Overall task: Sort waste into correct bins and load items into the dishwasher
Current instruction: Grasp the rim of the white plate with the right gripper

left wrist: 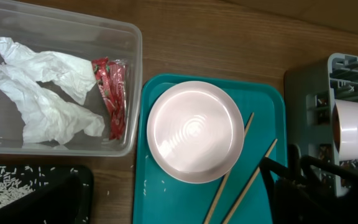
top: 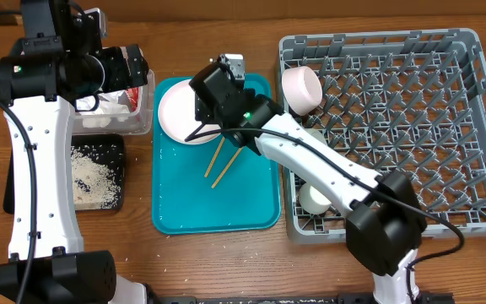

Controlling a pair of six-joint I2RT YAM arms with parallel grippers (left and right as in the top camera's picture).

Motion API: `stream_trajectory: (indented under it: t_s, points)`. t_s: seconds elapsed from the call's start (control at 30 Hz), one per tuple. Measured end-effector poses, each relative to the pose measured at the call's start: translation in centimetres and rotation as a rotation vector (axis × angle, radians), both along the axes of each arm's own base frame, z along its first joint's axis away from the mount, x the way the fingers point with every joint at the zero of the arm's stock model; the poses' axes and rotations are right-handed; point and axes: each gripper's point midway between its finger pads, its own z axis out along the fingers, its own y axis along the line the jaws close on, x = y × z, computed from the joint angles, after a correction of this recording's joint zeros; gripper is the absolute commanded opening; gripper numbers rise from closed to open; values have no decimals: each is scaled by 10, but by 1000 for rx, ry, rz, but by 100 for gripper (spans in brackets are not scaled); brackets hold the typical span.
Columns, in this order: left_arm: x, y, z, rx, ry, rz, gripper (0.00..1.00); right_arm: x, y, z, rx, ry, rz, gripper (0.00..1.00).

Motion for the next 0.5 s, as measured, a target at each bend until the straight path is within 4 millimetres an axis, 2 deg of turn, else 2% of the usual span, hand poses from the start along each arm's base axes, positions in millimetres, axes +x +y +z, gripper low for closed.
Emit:
stream_trajectory:
  t_s: [0.1,0.17,0.3,0.37,0.4,0.5]
  points:
    - [0,0,0,0,0,0,100,5,4,-25,5,32,-5,70]
    - [0,0,0,0,0,0,100,9,7,-49,16,77,3,68]
    - [0,0,0,0,0,0,99,11,0,-79,50,185,23,67]
    - [0,0,0,0,0,0,100,7,-14,-85,41,256,25,67]
    - [0,0,0,0,0,0,100,6,-26,-83,25,308,19,67]
    - [0,0,0,0,0,0,100,14,-40,-62,23,329,22,67]
